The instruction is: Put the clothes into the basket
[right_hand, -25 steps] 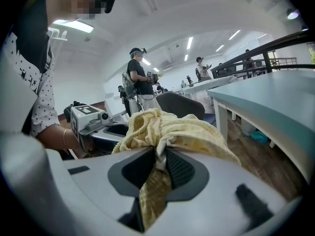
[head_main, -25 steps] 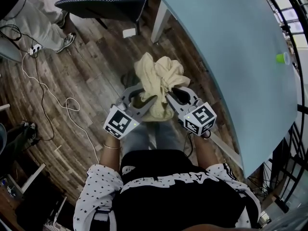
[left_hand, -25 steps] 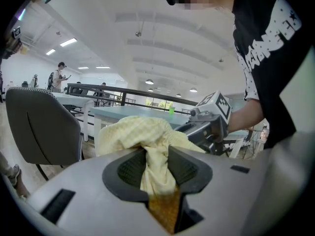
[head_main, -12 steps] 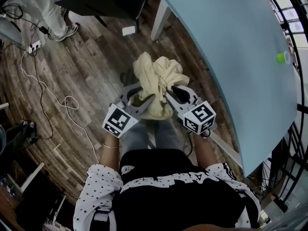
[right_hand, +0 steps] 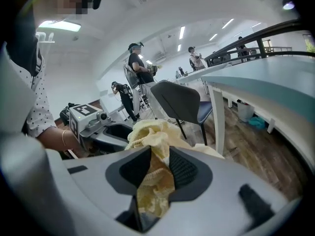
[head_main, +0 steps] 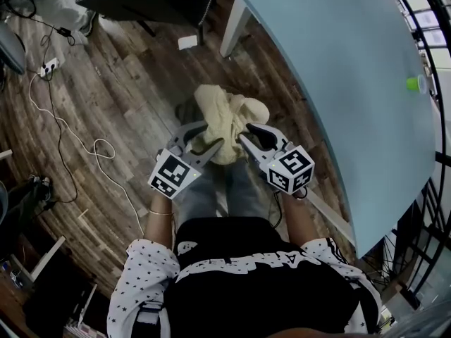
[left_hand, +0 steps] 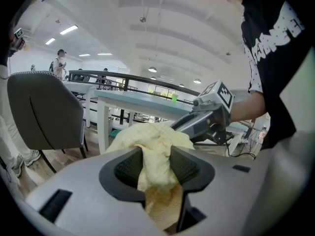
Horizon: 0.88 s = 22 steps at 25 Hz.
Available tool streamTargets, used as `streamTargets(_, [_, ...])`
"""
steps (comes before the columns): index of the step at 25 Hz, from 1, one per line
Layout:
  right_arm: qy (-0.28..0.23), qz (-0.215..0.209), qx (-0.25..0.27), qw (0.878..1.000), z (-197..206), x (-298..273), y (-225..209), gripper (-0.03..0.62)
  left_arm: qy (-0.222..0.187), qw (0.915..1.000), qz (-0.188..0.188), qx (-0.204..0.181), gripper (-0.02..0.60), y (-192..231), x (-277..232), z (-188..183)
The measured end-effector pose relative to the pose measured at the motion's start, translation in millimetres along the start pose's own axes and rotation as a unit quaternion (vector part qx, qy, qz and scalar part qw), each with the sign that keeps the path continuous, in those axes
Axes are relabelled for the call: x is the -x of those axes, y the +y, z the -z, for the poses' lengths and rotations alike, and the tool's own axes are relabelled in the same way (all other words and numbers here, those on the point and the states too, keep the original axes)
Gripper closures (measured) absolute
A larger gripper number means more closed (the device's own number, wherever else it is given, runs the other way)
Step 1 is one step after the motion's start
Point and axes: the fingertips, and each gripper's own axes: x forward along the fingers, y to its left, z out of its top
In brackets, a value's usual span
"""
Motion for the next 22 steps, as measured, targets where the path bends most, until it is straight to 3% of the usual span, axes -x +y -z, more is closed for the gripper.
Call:
streamTargets(4, [-0.035,-0.024,-0.028,0.999,-11.6,0.7,6.7,0.488,0.002,0.9999,0.003,0.013,0.413,0.7,-0.7,3.3])
streamTargets(7, [-0.049,-0.029,-0.036,0.998,-18.9,-3.2,6.5,0.488,-0.035,0.9991,0.007,0.024,0.413,2.3,-1.1,-8.3])
streamTargets(12, [-0.054,-0.021,-0.029,0.998,-19.0,-3.3,1.3,0.488,-0.023,0.9997,0.010,0.002,0.411,-0.3,-7.9,-6.1])
streamTargets(22, [-0.076,-0.016,-0.026,0.997,-31.9,-0.7,-2.3,0.490,-0.046,0.9989,0.008,-0.008,0.413,1.4,-7.4,-23.6])
